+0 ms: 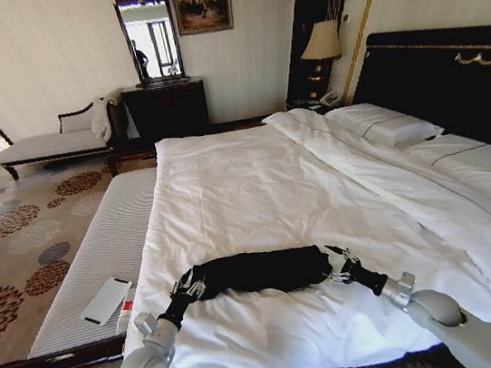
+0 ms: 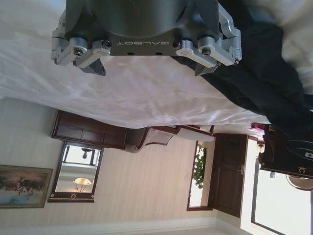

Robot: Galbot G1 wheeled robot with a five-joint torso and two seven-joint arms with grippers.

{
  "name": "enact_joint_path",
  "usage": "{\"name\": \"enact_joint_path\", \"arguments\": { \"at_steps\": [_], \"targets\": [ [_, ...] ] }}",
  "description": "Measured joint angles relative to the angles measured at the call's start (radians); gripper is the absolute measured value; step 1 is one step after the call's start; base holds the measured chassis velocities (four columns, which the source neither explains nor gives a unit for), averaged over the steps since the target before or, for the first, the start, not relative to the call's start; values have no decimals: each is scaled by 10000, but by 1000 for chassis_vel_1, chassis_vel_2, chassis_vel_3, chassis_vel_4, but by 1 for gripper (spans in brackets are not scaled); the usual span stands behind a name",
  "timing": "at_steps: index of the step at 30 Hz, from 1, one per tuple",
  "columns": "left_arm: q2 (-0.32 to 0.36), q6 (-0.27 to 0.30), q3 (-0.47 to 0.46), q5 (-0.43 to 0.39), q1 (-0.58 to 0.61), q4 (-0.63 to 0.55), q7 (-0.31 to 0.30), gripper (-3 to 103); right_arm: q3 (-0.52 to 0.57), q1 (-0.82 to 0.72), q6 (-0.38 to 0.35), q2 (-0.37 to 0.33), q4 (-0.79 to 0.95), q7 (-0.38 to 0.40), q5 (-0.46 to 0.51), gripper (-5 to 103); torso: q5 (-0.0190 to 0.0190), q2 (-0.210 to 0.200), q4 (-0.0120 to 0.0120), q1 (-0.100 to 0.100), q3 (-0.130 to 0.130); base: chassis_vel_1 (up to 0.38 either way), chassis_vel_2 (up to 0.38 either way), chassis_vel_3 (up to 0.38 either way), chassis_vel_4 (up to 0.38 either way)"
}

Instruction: Fold the clothes on the bed.

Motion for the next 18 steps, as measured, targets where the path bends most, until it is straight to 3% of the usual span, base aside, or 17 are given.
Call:
{"name": "enact_joint_path", "arguments": {
  "at_steps": [3, 5, 18],
  "targets": [
    [-62, 38, -296, -326, -203, -61, -82, 97, 155, 343, -12, -227, -180, 80, -39, 100, 1, 0, 0, -1, 0, 0, 0, 0, 0],
    [-61, 65, -323, -422, -417, 23, -162, 99, 69, 627, -8, -343, -388, 88, -98, 100, -1, 0, 0, -1, 0, 0, 0, 0, 0],
    [76, 411, 526, -761, -1940, 748, -618, 100, -2104, 4341, 370, -962, -3284, -277, -791, 100, -3, -1, 2, 3, 2, 0, 0, 0, 0]
  ]
}}
